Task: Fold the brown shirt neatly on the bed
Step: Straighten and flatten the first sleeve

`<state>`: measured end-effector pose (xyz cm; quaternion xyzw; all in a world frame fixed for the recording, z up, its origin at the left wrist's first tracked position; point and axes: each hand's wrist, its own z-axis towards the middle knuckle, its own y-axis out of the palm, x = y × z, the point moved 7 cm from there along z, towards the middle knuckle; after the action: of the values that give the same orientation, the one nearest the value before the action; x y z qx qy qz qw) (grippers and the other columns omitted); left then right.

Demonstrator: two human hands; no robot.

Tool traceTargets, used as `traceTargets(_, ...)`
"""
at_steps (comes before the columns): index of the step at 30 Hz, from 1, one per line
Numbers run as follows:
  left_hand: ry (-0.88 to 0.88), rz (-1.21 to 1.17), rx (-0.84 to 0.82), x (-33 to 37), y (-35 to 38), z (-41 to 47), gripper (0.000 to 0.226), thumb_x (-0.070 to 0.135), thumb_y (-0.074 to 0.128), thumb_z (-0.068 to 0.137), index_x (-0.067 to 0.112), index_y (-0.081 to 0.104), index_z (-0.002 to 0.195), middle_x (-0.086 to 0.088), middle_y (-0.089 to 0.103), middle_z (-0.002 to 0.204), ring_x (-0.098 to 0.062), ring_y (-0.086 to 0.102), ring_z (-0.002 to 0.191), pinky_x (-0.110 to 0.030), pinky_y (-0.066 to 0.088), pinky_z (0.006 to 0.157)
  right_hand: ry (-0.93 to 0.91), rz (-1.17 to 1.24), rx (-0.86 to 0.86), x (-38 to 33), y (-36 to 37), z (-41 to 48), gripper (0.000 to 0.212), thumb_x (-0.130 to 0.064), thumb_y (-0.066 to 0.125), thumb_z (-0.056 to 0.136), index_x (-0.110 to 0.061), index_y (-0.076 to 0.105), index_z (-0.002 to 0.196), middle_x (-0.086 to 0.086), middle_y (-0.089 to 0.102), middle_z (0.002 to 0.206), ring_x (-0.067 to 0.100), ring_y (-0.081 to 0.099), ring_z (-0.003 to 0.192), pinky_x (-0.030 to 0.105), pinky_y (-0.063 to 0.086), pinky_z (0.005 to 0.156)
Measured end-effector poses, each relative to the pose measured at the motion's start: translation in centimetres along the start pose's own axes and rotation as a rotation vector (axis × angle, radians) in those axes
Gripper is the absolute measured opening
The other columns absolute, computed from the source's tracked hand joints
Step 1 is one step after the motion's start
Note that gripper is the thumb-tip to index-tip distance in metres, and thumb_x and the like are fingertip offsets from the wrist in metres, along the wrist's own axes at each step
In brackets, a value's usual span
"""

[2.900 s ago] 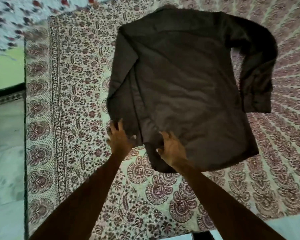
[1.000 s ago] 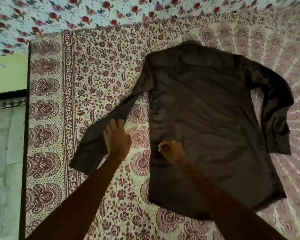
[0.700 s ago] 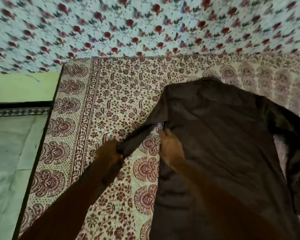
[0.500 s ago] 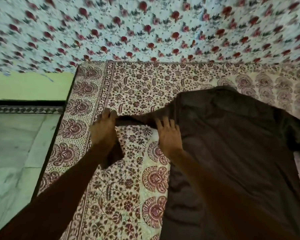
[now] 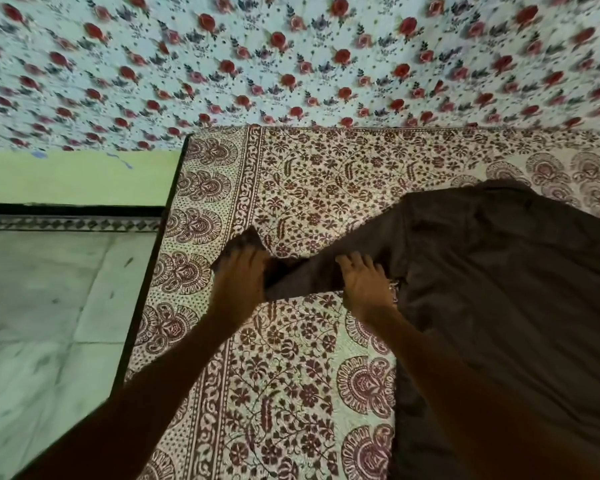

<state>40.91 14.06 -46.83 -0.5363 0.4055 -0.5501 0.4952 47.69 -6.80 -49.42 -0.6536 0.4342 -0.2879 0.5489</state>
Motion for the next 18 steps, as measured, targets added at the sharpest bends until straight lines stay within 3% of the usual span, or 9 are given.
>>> traceTargets(2, 0.084, 0.252, -0.157, -2.1, 1.0, 3.0, 0.076, 0.034, 0.073, 0.077, 0.023, 0.035, 0.142, -0.007, 0.037, 0.149, -0.029, 0.038, 0.134, -0.048, 0.036, 0.109, -0.066, 0.019, -0.092, -1.2, 0.8, 0.7, 0.079, -0.020, 0.073, 0.078, -0.019, 0.032, 0.146, 0.009, 0.040, 0.142, 0.031, 0.041, 0.127, 0.045, 0.039, 0.104)
traceTargets(4, 0.234, 0.395, -0.326, -2.7, 1.8, 4.8, 0.092, 0.037, 0.074, 0.077, 0.027, 0.021, 0.151, -0.007, 0.025, 0.157, -0.032, 0.027, 0.143, -0.054, 0.021, 0.115, -0.070, -0.007, -0.138, -2.0, 1.2, 1.1, 0.081, -0.026, 0.076, 0.078, -0.020, 0.033, 0.146, 0.008, 0.037, 0.145, 0.031, 0.040, 0.129, 0.045, 0.041, 0.103)
traceTargets(5, 0.282, 0.441, -0.400, -2.9, 2.1, 5.4, 0.086, 0.040, 0.071, 0.079, 0.027, 0.023, 0.150, -0.007, 0.033, 0.154, -0.030, 0.032, 0.140, -0.055, 0.018, 0.115, -0.054, -0.019, -0.144, -2.3, 1.3, 1.3, 0.081, -0.027, 0.077, 0.077, -0.020, 0.034, 0.146, 0.009, 0.036, 0.145, 0.031, 0.040, 0.128, 0.045, 0.043, 0.101)
traceTargets(7, 0.308, 0.484, -0.508, -3.3, 2.1, 6.0, 0.053, 0.042, 0.064, 0.085, 0.027, 0.048, 0.133, -0.003, 0.061, 0.127, -0.025, 0.050, 0.125, -0.055, 0.014, 0.115, -0.001, -0.013, -0.142, -2.6, 1.2, 1.5, 0.079, -0.026, 0.077, 0.077, -0.020, 0.035, 0.145, 0.009, 0.038, 0.143, 0.032, 0.042, 0.126, 0.045, 0.044, 0.099)
traceTargets(9, 0.179, 0.474, -0.516, -4.7, 0.9, 6.9, 0.029, 0.046, 0.054, 0.091, 0.025, 0.065, 0.107, 0.001, 0.071, 0.101, -0.022, 0.062, 0.106, -0.055, 0.014, 0.114, 0.066, 0.024, -0.134, -2.8, 0.8, 1.8, 0.074, -0.023, 0.074, 0.079, -0.019, 0.036, 0.143, 0.010, 0.042, 0.140, 0.033, 0.046, 0.123, 0.045, 0.045, 0.096)
traceTargets(13, -0.191, 0.239, -0.243, -9.1, -3.8, 9.8, 0.045, 0.055, 0.044, 0.094, 0.017, 0.067, 0.089, -0.008, 0.068, 0.093, -0.028, 0.064, 0.098, -0.045, 0.030, 0.104, 0.212, 0.156, -0.054, -3.2, 0.0, 2.3, 0.067, -0.026, 0.072, 0.080, -0.012, 0.039, 0.137, 0.012, 0.051, 0.130, 0.033, 0.053, 0.115, 0.045, 0.049, 0.093)
traceTargets(16, -0.283, 0.126, -0.360, -12.3, -3.8, 10.2, 0.054, 0.066, 0.047, 0.087, 0.017, 0.069, 0.095, -0.011, 0.067, 0.101, -0.031, 0.061, 0.105, -0.045, 0.035, 0.104, 0.239, 0.163, -0.041, -3.7, 0.3, 2.4, 0.059, -0.028, 0.068, 0.083, -0.010, 0.041, 0.133, 0.013, 0.050, 0.128, 0.035, 0.051, 0.115, 0.046, 0.050, 0.091)
traceTargets(18, -0.283, 0.144, -0.422, -13.8, -2.7, 9.4, 0.053, 0.062, 0.055, 0.085, 0.019, 0.060, 0.115, -0.012, 0.060, 0.121, -0.034, 0.053, 0.119, -0.050, 0.030, 0.106, 0.230, 0.112, -0.035, -4.1, 0.7, 2.3, 0.051, -0.028, 0.064, 0.084, -0.011, 0.045, 0.128, 0.012, 0.048, 0.127, 0.035, 0.048, 0.115, 0.045, 0.048, 0.090)
